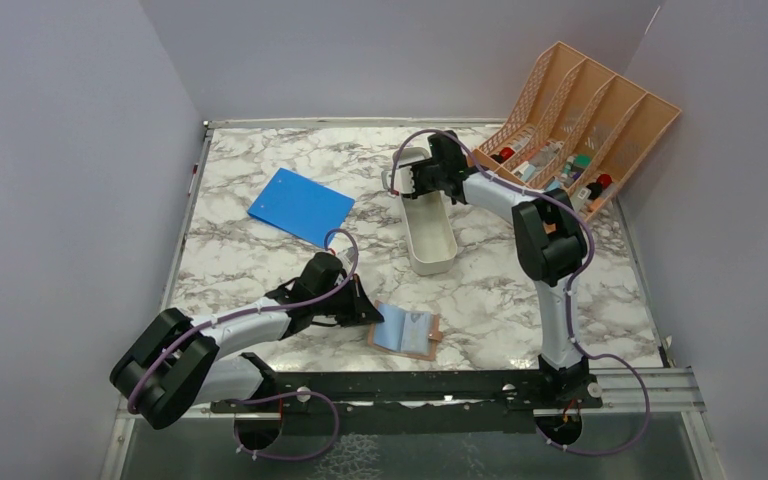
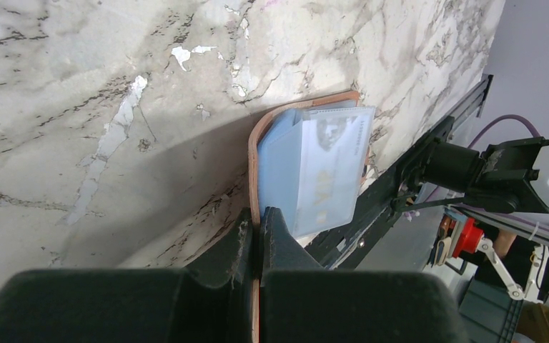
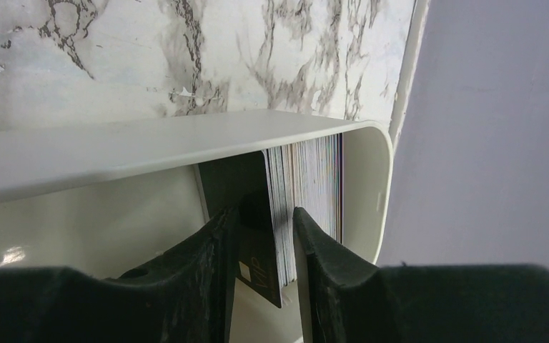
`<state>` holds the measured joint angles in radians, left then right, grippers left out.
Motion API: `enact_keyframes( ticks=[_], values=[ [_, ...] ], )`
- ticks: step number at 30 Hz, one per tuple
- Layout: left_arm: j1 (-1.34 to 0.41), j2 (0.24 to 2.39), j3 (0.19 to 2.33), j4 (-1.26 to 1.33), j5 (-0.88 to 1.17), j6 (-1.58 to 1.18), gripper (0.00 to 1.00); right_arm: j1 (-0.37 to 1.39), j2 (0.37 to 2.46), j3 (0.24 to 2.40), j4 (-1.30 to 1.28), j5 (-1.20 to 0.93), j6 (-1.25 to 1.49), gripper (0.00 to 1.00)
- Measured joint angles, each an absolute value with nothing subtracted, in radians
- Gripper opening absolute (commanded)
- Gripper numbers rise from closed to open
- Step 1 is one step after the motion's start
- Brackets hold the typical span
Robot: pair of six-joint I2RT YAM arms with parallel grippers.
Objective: Put the credit cards into the card holder
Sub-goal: Pick up the credit card from the storage box.
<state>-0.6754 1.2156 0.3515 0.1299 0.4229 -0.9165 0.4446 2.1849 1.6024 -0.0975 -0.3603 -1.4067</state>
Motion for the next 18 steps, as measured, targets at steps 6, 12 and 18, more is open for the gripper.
enact_keyframes(
  ticks=[6, 12, 18],
  values=[
    [-0.675, 1.216, 0.352, 0.13, 0.423, -0.916, 0.02, 0.445, 2.185, 1.602, -0.106, -0.36, -1.404, 0.43],
    [-0.675, 1.216, 0.352, 0.13, 0.423, -0.916, 0.02, 0.445, 2.185, 1.612, -0.108, -0.36, -1.403, 0.38],
    [-0.675, 1.217, 0.352, 0.132, 0.424, -0.916, 0.02, 0.445, 2.185, 1.618, -0.121, -0.36, -1.396, 0.27]
  ],
)
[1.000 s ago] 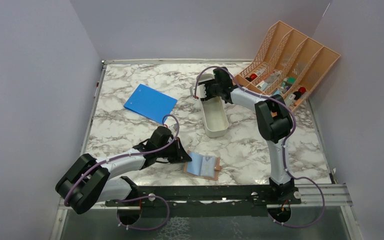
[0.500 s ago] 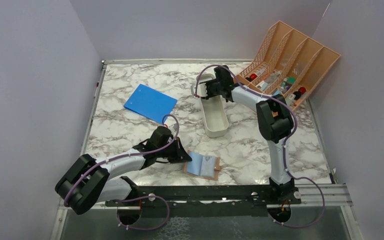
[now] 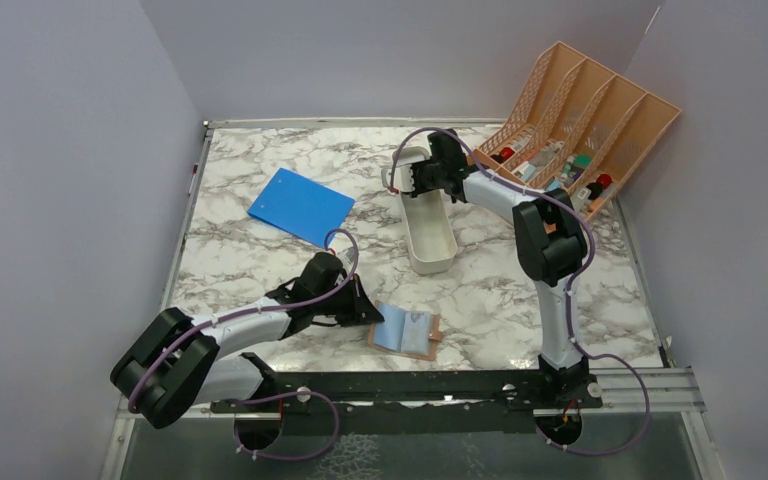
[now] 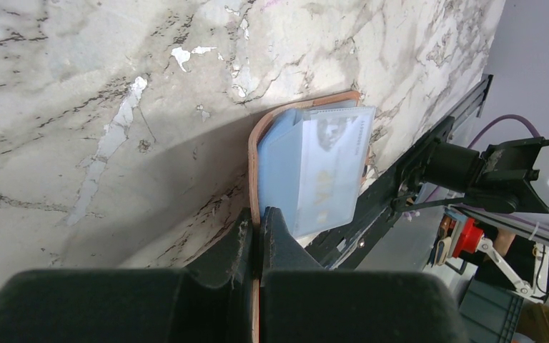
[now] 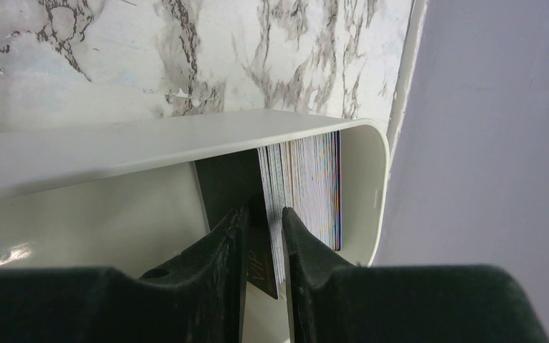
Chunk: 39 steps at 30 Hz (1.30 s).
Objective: Put the credit cards into the card holder
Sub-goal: Pick up the credit card from the storage box.
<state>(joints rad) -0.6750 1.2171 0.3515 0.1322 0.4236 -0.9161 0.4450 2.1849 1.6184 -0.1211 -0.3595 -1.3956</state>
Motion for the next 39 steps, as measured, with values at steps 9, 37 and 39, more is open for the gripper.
enact_keyframes(
  ticks=[9, 37, 39],
  values=[
    [-0.675, 1.221, 0.352, 0.133, 0.424, -0.919, 0.02, 0.445, 2.185, 1.62, -0.124, -0.358, -1.396, 0.33],
    [-0.675, 1.221, 0.352, 0.141, 0.427, -0.924, 0.02, 0.443, 2.171, 1.635, -0.159, -0.356, -1.396, 0.1],
    [-0.675, 1.221, 0.352, 0.141, 0.427, -0.924, 0.02, 0.443, 2.169, 1.635, -0.162, -0.357, -1.396, 0.07]
  ],
)
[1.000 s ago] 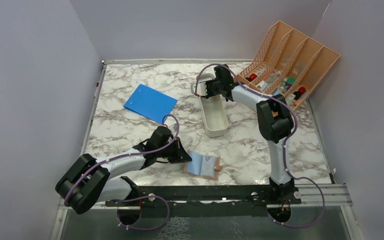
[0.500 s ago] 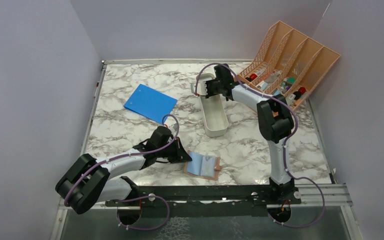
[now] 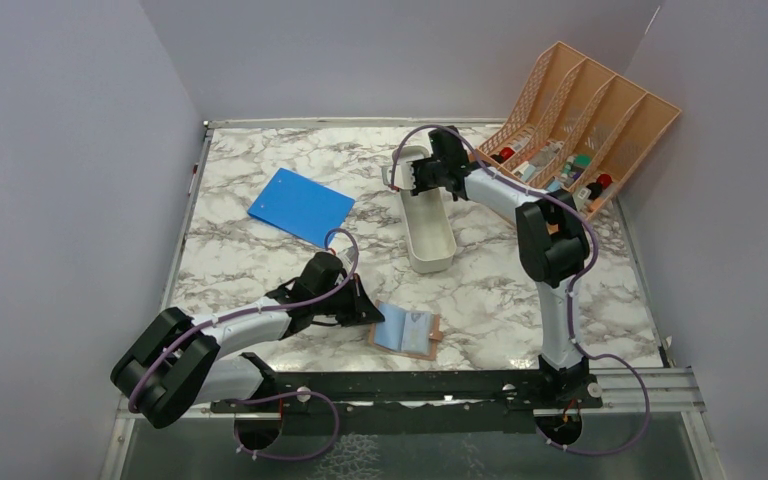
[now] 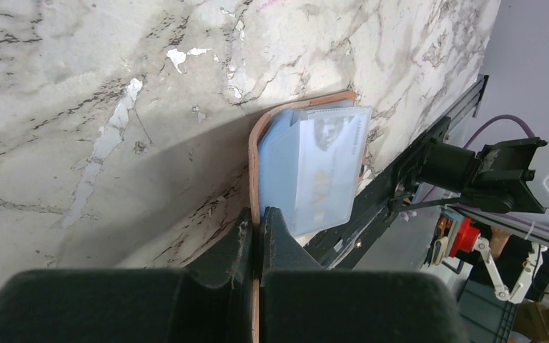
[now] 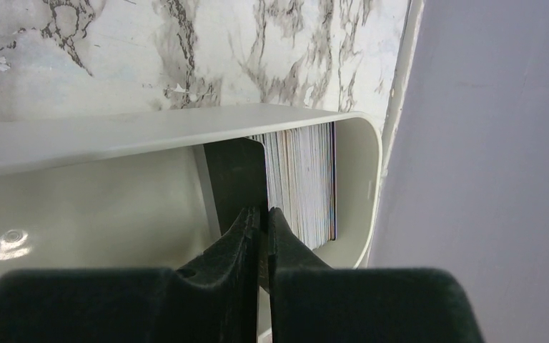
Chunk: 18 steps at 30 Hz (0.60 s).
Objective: Put the credit cards into the card holder
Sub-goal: Pick up the credit card from the storage box.
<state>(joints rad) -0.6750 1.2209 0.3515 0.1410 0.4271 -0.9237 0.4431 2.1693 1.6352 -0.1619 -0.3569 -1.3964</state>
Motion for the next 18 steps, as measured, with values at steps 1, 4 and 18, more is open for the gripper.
enact_keyframes(
  ticks=[1, 4, 18],
  values=[
    [-0.675, 1.221, 0.352, 0.141, 0.427, -0.924, 0.02, 0.443, 2.168, 1.635, -0.165, -0.356, -1.396, 0.05],
    [-0.675, 1.221, 0.352, 0.141, 0.427, -0.924, 0.02, 0.443, 2.164, 1.635, -0.176, -0.356, -1.396, 0.01],
    [-0.675, 1.254, 0.352, 0.177, 0.431, -0.928, 0.03, 0.443, 2.024, 1.546, -0.174, -0.358, -1.386, 0.01]
  ],
)
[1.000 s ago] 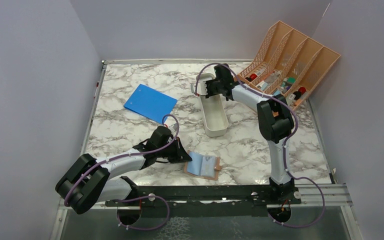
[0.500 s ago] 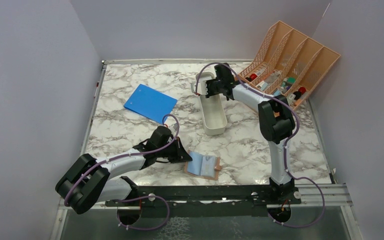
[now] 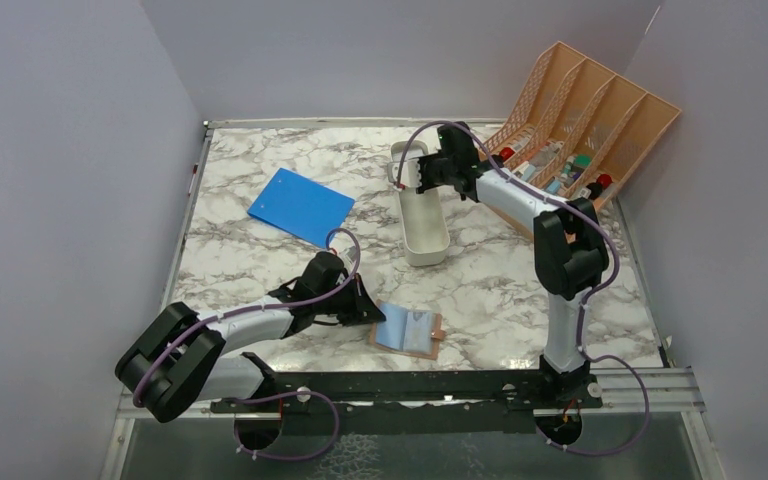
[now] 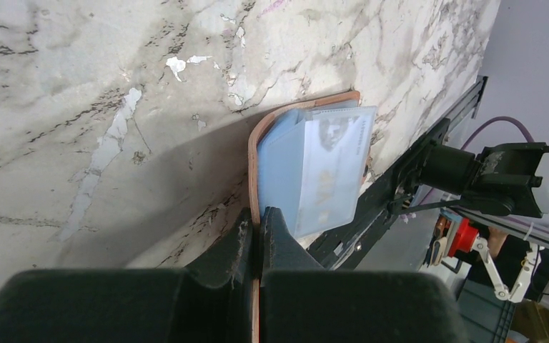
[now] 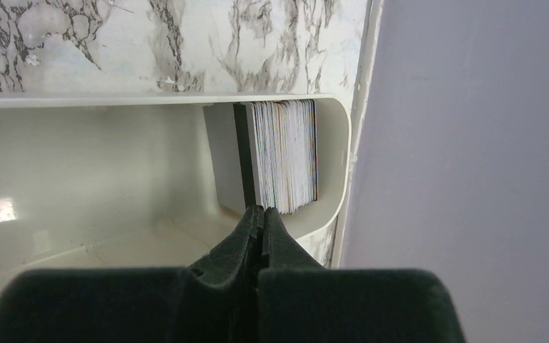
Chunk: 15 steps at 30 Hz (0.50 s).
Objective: Put the credit cards into the card holder
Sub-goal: Pick up the credit card from the storage box.
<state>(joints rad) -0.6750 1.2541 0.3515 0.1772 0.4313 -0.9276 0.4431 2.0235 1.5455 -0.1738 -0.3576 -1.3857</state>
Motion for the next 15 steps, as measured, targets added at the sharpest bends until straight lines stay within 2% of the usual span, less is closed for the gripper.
enact_keyframes(
  ticks=[8, 15],
  values=[
    [-0.675, 1.25, 0.351, 0.178, 0.43, -0.931, 0.01, 0.443, 2.016, 1.541, -0.18, -0.364, -1.335, 0.01],
    [-0.675, 1.267, 0.351, 0.208, 0.434, -0.946, 0.0, 0.444, 1.901, 1.515, -0.195, -0.372, -1.12, 0.01]
  ],
)
